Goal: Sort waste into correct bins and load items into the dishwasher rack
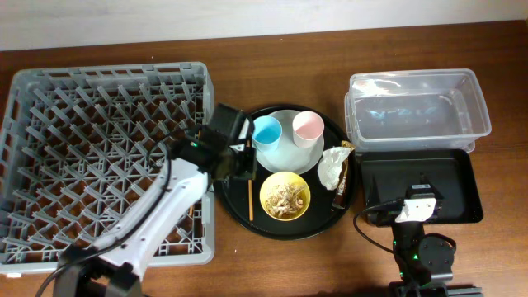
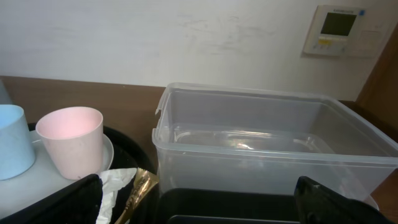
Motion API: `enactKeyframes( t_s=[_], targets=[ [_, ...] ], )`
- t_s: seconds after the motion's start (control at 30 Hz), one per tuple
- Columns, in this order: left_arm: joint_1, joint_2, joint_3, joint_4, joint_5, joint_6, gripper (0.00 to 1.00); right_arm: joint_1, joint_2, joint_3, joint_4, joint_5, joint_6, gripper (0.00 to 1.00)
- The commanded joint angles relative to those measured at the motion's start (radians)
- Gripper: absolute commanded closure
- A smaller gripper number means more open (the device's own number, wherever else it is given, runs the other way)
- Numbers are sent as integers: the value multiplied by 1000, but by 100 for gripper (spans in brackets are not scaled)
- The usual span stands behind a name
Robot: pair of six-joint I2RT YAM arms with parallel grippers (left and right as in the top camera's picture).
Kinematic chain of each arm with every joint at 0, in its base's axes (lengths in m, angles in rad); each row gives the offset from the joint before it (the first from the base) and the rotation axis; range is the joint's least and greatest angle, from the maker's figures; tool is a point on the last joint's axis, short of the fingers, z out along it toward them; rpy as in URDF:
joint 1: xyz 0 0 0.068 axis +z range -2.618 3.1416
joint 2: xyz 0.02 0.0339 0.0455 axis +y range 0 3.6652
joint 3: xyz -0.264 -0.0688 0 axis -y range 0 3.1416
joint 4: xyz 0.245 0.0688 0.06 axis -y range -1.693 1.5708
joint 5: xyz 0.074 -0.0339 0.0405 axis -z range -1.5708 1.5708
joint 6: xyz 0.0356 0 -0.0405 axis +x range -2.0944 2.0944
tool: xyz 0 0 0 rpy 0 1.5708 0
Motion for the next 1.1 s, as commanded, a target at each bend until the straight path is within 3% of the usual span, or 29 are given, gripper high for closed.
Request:
enactKeyframes(
  t_s=[0.0,0.2,1.07],
  targets=[
    [-34,6,-111,112,-38,-79,74,-6,-6,-5,-7,12,8,1],
    [-71,8,-214,234,-221,-174,74,-6,-6,-5,-7,12,8,1],
    [-98,208,-229,367,-206,-176,76,-6,-6,-5,-6,12,8,1]
  ],
)
